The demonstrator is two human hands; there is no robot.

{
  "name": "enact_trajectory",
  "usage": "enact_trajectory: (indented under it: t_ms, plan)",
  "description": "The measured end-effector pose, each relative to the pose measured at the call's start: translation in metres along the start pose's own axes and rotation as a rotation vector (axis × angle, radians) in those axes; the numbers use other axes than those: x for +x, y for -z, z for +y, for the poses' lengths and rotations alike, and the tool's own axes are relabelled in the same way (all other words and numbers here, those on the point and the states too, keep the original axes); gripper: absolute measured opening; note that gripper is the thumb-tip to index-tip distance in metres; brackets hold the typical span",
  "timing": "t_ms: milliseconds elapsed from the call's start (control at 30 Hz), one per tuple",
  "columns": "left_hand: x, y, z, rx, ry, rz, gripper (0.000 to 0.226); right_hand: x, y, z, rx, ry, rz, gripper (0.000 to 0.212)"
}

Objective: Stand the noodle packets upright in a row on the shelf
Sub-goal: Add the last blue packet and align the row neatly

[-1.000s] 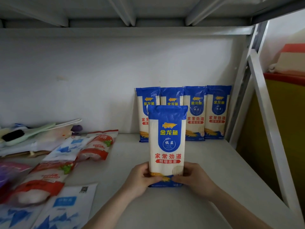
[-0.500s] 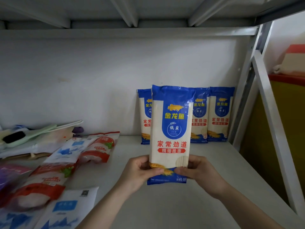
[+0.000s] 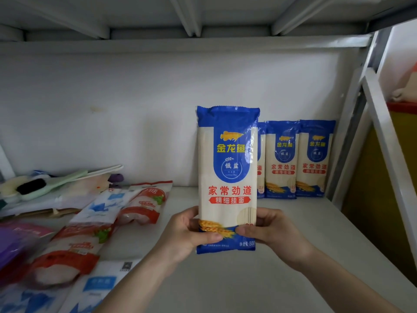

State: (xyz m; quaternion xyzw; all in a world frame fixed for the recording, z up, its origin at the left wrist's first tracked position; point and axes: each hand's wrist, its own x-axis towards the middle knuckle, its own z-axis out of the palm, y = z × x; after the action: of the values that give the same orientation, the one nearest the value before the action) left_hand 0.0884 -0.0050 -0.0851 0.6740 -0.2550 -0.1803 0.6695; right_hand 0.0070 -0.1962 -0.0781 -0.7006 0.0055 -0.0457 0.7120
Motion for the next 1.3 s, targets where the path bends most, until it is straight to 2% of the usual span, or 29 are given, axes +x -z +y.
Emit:
enact_trajectory:
  t_ms: [300,667,800,1100,1300]
  plan:
    - [0.014,0.046,-0.006,0.067,0.028,0.091,0.045,0.045,-0.031,0.012,-0.007,0.001,-0.037,0.031]
    - [0.069,0.093,-0.021,0.224,0.052,0.16,0.032,0.124,-0.048,0.027,-0.076,-0.027,0.055,0.03]
    - [0.098,0.107,-0.028,0.252,0.095,0.205,0.039,0.161,-0.047,0.034,-0.117,-0.048,0.117,0.033]
    - [0.152,0.122,-0.048,0.334,0.196,0.208,0.044,0.214,-0.045,0.054,-0.135,-0.136,0.164,0.018]
    - [0.169,0.123,-0.059,0.416,0.215,0.251,0.046,0.225,-0.045,0.06,-0.183,-0.173,0.196,0.03]
